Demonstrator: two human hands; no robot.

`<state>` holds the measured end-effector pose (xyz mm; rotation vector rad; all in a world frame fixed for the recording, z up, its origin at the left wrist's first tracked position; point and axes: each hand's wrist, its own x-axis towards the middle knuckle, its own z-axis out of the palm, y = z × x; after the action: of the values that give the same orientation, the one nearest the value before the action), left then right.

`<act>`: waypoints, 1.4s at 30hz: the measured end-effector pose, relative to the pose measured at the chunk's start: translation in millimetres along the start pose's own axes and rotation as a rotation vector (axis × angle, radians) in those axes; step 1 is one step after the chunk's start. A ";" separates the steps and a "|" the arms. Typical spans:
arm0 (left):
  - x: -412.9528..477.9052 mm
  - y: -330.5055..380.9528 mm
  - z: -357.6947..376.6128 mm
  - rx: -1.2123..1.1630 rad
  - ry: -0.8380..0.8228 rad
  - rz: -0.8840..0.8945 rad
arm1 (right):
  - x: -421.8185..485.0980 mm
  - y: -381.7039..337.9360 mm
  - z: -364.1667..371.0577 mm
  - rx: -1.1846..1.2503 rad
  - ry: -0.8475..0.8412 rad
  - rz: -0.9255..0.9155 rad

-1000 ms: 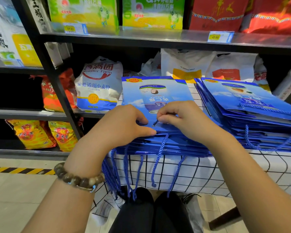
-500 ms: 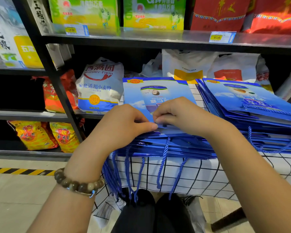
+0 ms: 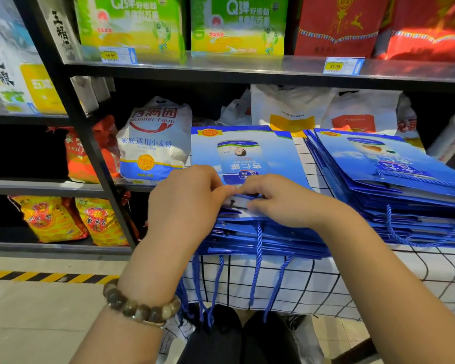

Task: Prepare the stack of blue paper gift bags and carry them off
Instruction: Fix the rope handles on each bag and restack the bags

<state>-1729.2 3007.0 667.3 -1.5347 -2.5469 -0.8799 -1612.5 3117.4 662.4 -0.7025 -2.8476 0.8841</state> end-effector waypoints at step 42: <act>23.3 8.2 14.0 -0.253 -0.255 0.062 | -33.5 -1.0 26.8 -0.216 0.563 -0.098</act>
<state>-1731.0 3035.3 666.5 -1.8997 -2.6196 -1.0998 -1588.6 3087.8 642.6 -0.6898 -2.4527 0.2972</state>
